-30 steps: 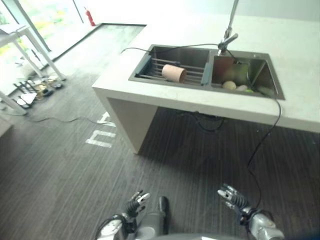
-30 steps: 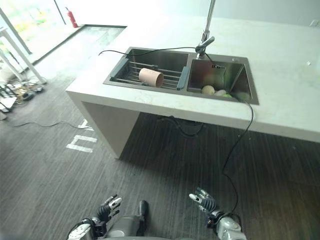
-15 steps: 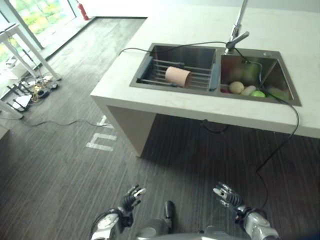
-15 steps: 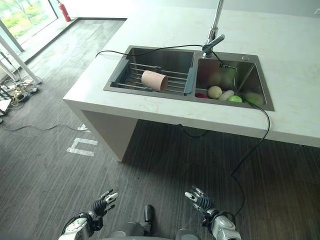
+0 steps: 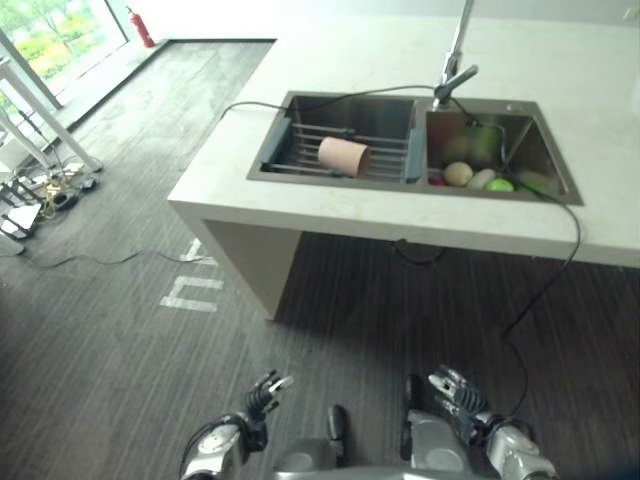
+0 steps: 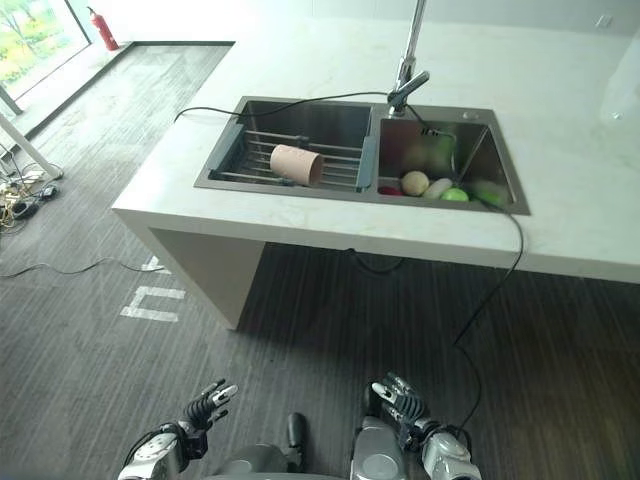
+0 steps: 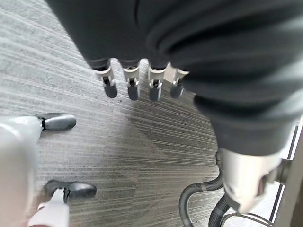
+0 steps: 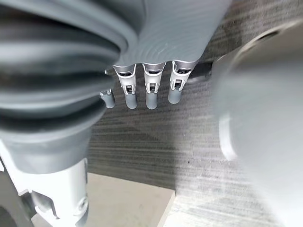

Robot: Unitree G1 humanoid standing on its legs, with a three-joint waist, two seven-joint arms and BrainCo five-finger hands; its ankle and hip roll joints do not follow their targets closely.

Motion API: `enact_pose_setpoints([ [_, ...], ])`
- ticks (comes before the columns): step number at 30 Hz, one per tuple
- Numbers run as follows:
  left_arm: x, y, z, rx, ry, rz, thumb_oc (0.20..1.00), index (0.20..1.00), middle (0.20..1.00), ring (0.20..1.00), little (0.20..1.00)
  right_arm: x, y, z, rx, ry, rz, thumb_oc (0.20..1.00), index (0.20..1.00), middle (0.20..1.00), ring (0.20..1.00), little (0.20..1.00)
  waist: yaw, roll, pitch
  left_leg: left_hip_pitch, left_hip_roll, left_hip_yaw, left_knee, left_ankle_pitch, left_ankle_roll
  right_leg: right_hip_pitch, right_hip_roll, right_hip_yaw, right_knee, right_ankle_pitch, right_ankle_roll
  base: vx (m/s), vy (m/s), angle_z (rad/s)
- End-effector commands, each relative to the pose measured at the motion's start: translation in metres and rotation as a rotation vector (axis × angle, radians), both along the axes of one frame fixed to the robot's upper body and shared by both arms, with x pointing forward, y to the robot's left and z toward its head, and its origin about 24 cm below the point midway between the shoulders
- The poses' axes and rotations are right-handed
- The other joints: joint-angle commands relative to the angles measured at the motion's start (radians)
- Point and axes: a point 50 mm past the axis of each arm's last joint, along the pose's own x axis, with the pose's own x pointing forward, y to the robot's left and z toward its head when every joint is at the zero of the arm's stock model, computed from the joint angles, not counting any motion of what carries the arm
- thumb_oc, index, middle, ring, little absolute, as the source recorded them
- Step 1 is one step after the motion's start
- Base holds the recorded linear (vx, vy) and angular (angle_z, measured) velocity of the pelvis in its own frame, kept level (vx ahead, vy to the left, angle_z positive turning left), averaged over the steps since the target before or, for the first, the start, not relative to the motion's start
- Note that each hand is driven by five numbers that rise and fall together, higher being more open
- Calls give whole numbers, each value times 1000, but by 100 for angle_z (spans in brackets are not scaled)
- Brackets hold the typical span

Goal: Place the dishes in the dishwasher.

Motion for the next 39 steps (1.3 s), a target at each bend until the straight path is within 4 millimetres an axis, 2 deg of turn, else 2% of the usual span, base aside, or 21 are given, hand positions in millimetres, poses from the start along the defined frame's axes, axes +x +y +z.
enact_pose_setpoints([
  [1, 30, -12, 12, -43, -122, 26, 1000, 1000, 1000, 1000, 1000, 18, -13, 16, -47, -104, 61, 1000, 1000, 1000, 1000, 1000, -27, 46, -18, 96, -14, -16, 95, -223, -18, 73, 38, -2, -175, 61, 37, 114, -181, 55],
  [3, 33, -16, 13, -62, -130, 64, 1000, 1000, 1000, 1000, 1000, 21, -12, 17, -52, -111, 61, 1000, 1000, 1000, 1000, 1000, -31, 39, -25, 64, 0, 13, 176, -235, -34, 102, 54, -3, -186, 41, 9, 95, -205, -5],
  [6, 37, -18, 14, -66, -140, 64, 1000, 1000, 1000, 1000, 1000, 22, -13, 18, -65, -119, 69, 1000, 1000, 1000, 1000, 1000, -34, 31, -29, 34, 0, 27, 260, -262, -43, 114, 55, -3, -185, 25, -7, 64, -128, -34],
  [7, 37, -19, 14, -68, -141, 60, 1000, 1000, 1000, 1000, 1000, 22, -15, 18, -72, -114, 61, 1000, 1000, 1000, 1000, 1000, -31, 24, -29, 12, -1, 33, 323, -276, -48, 125, 50, -6, -184, 19, -17, 75, -145, -13],
  [10, 39, -21, 15, -79, -155, 49, 1000, 1000, 1000, 1000, 1000, 21, -22, 19, -81, -110, 44, 1000, 1000, 1000, 1000, 1000, -16, 1, -23, -140, 5, 29, 613, -225, -65, 167, 44, 2, -195, 7, -47, 68, -161, 0],
  [12, 38, -19, 14, -85, -154, 52, 1000, 1000, 1000, 1000, 1000, 19, -26, 18, -92, -99, 47, 1000, 1000, 1000, 1000, 1000, -8, -6, -20, -204, 9, 26, 714, -215, -62, 182, 46, 8, -193, -2, -58, 100, -96, -4],
  [13, 38, -19, 14, -87, -151, 52, 1000, 1000, 1000, 1000, 1000, 18, -27, 18, -94, -95, 45, 1000, 1000, 1000, 1000, 1000, -7, -6, -20, -214, 10, 24, 721, -214, -61, 186, 48, 10, -193, -5, -59, 103, -37, -11],
  [15, 38, -18, 14, -86, -141, 45, 1000, 1000, 1000, 1000, 1000, 15, -30, 17, -96, -83, 24, 1000, 1000, 1000, 1000, 1000, -2, -1, -17, -212, 15, 21, 668, -207, -59, 200, 61, 14, -191, -15, -60, 158, 24, -5],
  [16, 36, -18, 12, -79, -131, 32, 1000, 1000, 1000, 1000, 1000, 13, -32, 16, -104, -77, 4, 1000, 1000, 1000, 1000, 1000, -4, 6, -19, -167, 41, 27, 554, -197, -65, 210, 75, 12, -191, -31, -59, 281, 179, -1],
  [17, 33, -17, 11, -77, -120, 24, 1000, 1000, 1000, 1000, 1000, 13, -37, 17, -140, -91, -30, 1000, 1000, 1000, 1000, 1000, -7, 24, -22, -119, 96, 0, 386, -143, -97, 217, 95, 21, -188, -53, -54, 241, 190, -1],
  [18, 33, -17, 10, -78, -119, 25, 1000, 1000, 1000, 1000, 1000, 13, -37, 17, -141, -90, -31, 1000, 1000, 1000, 1000, 1000, -7, 25, -20, -112, 101, -3, 366, -136, -101, 220, 95, 24, -188, -56, -53, 200, 231, -5],
  [19, 31, -17, 9, -81, -117, 28, 1000, 1000, 1000, 1000, 1000, 12, -39, 17, -152, -89, -44, 1000, 1000, 1000, 1000, 1000, -7, 34, -19, -103, 129, -22, 306, -104, -120, 223, 99, 32, -184, -67, -48, 132, 198, -4],
  [21, 30, -16, 9, -90, -124, 33, 1000, 1000, 1000, 1000, 1000, 9, -43, 16, -170, -83, -59, 1000, 1000, 1000, 1000, 1000, -8, 44, -12, -112, 174, -54, 264, -48, -143, 224, 100, 54, -168, -87, -46, 144, 267, -7],
  [23, 32, -16, 11, -94, -137, 33, 1000, 1000, 1000, 1000, 1000, 8, -46, 16, -181, -79, -67, 1000, 1000, 1000, 1000, 1000, -12, 53, -4, -109, 194, -66, 239, -52, -145, 210, 87, 63, -138, -101, -41, 93, 282, -26],
  [26, 39, -16, 13, -88, -143, -2, 1000, 1000, 1000, 1000, 1000, 2, -49, 15, -186, -75, -109, 1000, 1000, 1000, 1000, 1000, -30, 62, -3, -87, 218, -20, 203, -77, -147, 189, 54, 41, -87, -116, -34, 95, 308, -28],
  [31, 44, -14, 15, -64, -153, -16, 1000, 1000, 1000, 1000, 1000, -10, -51, 10, -151, -54, -157, 1000, 1000, 1000, 1000, 1000, -41, 69, -11, -36, 168, -30, 174, -119, -129, 169, 5, 46, -48, -106, 1, 145, 300, 10],
  [35, 43, -5, 15, -32, -142, 24, 1000, 1000, 1000, 1000, 1000, -17, -47, 5, -140, -34, -167, 1000, 1000, 1000, 1000, 1000, -30, 70, -19, -17, 108, -25, 168, -166, -77, 162, -42, 50, -34, -81, 41, 122, 266, -19],
  [39, 39, -1, 13, -23, -125, 63, 1000, 1000, 1000, 1000, 1000, -18, -46, 4, -146, -35, -200, 1000, 1000, 1000, 1000, 1000, -24, 69, -21, -13, 77, -7, 160, -183, -43, 140, -60, 58, 15, -50, 60, 51, 169, -38],
])
